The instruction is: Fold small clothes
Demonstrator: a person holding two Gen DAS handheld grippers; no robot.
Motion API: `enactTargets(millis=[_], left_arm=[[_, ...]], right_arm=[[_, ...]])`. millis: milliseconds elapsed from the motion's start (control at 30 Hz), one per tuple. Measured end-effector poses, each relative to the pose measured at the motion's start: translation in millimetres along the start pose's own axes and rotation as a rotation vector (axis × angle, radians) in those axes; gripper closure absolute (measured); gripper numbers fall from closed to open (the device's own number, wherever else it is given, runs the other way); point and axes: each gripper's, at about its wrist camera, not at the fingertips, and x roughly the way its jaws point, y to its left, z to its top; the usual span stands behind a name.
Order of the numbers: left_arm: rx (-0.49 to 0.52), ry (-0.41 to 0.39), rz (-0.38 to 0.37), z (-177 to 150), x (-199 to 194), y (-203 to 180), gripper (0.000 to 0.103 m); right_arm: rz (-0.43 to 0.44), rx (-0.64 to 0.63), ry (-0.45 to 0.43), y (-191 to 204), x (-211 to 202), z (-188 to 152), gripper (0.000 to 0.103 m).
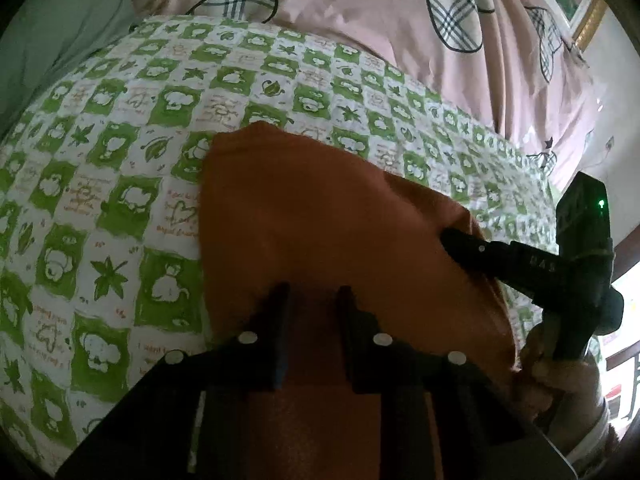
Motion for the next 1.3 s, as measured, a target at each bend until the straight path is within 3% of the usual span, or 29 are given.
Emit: enactTargets(millis=[133, 300, 500, 567, 767, 1100, 1300], left_arm=[[-0.003, -0.007, 0.002, -4, -11, -3, 0.081], [-0.014, -0.053, -0.025, -34, -54, -7, 0.081], [0.011, -0.074, -0.123, -94, -103, -19, 0.081], [0.025, -0.068, -0.136, -118, -113, -22, 0.081], [0.034, 0.000, -0.095, -164, -103, -21, 0.081], [0.071, -0.025, -0.035, -177, -97, -29, 0.080], [0.067, -0.038, 0.007, -181, -95, -30, 0.080]], right_arm=[[-0.025, -0.025, 0.000, 4, -8, -3, 0.103], [-0.037, -0.056, -0.002, 13, -42, -19, 0.098], [0.011, -0.125, -0.027, 27, -104, -81, 0.098], [-0.016, -0.127, -0.012, 22, -113, -108, 0.098], [-0.092, -0.061, 0.029, -14, -108, -147, 0.098], [-0.199, -0.173, -0.031, 2, -117, -164, 0.098], [-0.168, -0.133, -0.042, -15, -112, -171, 0.098]])
